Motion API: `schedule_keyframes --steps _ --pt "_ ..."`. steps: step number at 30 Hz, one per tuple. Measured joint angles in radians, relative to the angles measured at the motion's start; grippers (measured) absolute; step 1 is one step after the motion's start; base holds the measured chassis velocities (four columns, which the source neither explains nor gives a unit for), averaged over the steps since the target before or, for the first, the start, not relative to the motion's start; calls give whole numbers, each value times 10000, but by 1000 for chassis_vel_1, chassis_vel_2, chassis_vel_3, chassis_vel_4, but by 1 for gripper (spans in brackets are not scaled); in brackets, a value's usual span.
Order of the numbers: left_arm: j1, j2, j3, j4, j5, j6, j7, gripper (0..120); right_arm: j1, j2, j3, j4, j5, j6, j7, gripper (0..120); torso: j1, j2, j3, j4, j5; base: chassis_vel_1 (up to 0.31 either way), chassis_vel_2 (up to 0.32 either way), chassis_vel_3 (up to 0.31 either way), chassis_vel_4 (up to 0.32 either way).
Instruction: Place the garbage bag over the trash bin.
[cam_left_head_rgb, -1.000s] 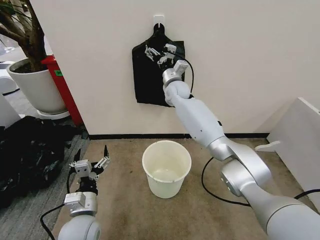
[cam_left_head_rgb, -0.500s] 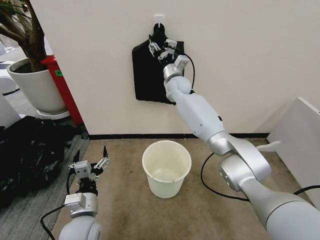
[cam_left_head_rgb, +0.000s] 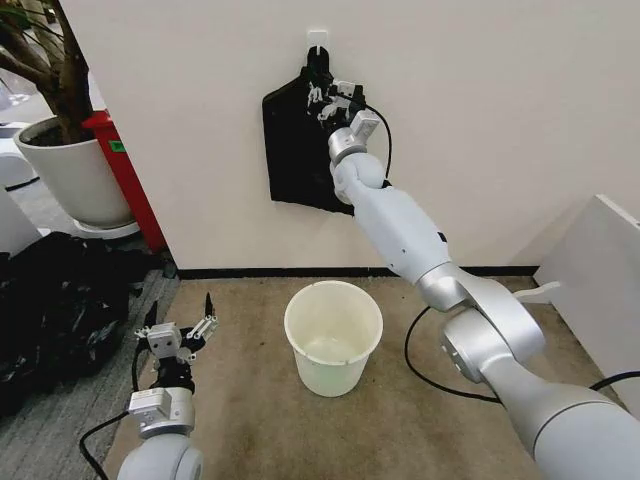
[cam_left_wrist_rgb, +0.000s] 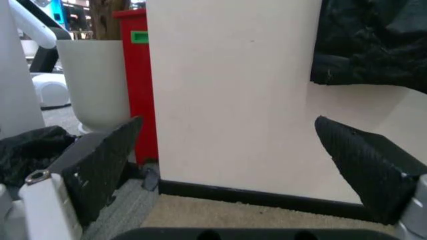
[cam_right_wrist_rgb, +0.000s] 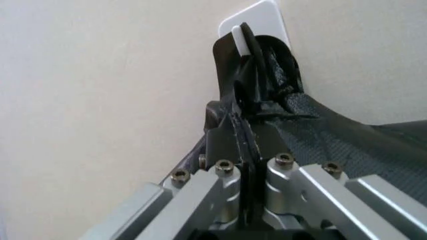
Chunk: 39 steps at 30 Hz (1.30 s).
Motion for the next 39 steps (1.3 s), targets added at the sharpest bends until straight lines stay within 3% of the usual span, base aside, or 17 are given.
schedule_keyframes --steps 8,12,23,39 --pt "-69 8 33 115 26 -48 -95 100 -809 -520 -306 1171 168 5 -166 0 0 0 0 1 1 0 0 0 0" --pt "-142 107 23 202 -9 -64 -155 100 -1633 -1153 -812 2612 384 24 -218 0 0 0 -1 -1 2 0 0 0 0" --pt "-591 275 69 566 -224 -67 -186 100 -3342 -2241 -1381 4826 358 36 -264 0 0 0 -1 0 0 0 0 0 0" --pt "-967 381 135 811 -455 9 -180 100 -6024 -3814 -1812 6865 -523 340 -674 0 0 0 -1 -1 2 0 0 0 0"
